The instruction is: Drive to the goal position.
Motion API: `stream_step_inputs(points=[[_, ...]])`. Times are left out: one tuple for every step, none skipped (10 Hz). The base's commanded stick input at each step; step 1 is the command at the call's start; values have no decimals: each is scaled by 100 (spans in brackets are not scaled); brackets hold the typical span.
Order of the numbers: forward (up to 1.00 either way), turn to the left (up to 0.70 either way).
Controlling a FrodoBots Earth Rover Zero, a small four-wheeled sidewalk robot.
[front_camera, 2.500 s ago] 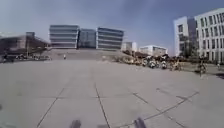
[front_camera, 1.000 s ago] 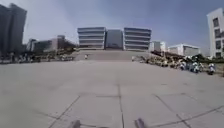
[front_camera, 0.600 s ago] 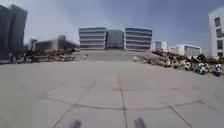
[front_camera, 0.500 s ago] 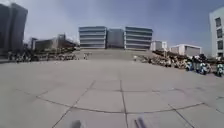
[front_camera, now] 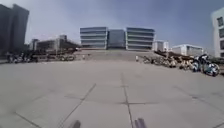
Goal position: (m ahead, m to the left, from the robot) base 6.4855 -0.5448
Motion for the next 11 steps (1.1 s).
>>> stream_step_inputs(points=[[100, 0], [100, 0], [100, 0], [100, 0], [100, 0], [100, 0], [100, 0], [100, 0], [100, 0], [100, 0], [100, 0]])
